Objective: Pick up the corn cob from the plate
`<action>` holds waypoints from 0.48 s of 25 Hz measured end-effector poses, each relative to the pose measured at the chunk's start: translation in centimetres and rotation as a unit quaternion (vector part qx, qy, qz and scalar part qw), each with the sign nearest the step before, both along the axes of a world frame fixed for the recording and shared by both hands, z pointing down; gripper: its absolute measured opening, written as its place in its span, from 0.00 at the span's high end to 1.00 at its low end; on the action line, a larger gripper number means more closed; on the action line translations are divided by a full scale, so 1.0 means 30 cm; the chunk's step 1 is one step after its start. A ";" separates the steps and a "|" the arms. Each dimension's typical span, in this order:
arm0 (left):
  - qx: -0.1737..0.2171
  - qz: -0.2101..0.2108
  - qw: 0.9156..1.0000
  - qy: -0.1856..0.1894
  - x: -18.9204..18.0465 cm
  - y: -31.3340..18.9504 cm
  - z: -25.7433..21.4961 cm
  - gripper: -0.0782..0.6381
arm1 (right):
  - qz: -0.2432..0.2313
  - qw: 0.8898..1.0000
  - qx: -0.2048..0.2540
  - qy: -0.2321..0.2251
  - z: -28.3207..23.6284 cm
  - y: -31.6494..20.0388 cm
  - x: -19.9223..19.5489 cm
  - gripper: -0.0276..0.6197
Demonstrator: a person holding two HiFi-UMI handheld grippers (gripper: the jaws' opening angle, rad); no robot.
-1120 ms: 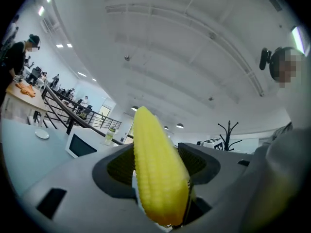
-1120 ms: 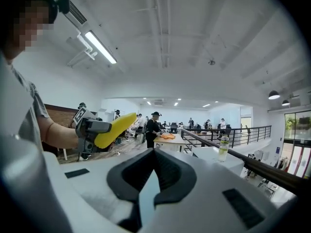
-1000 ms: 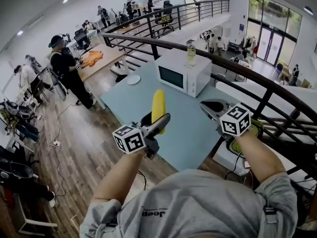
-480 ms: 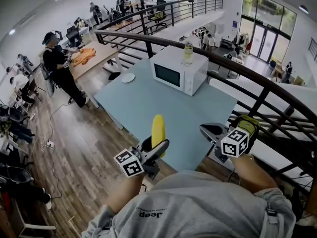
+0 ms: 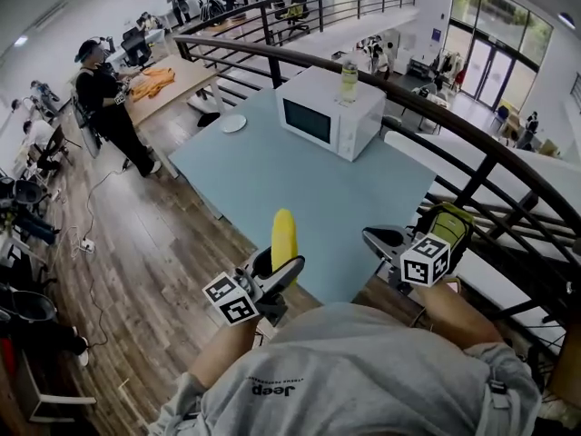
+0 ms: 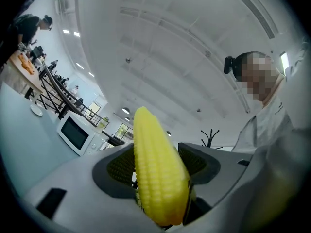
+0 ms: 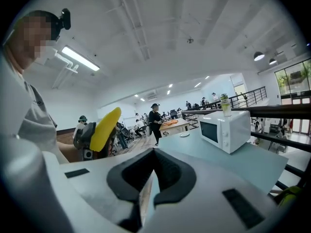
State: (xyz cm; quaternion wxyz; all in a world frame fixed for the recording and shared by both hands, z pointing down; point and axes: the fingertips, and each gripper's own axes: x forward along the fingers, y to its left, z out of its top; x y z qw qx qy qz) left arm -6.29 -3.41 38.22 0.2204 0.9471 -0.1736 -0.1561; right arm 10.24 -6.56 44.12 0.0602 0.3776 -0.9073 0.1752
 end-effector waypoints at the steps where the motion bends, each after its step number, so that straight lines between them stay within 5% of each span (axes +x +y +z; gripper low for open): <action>1: 0.002 -0.002 1.000 -0.001 0.001 0.000 -0.004 0.49 | -0.001 1.000 0.000 -0.001 0.000 -0.002 0.001 0.93; 12: 0.002 -0.020 1.000 0.001 -0.020 0.006 -0.018 0.49 | -0.009 1.000 0.001 0.015 0.003 -0.002 0.007 0.94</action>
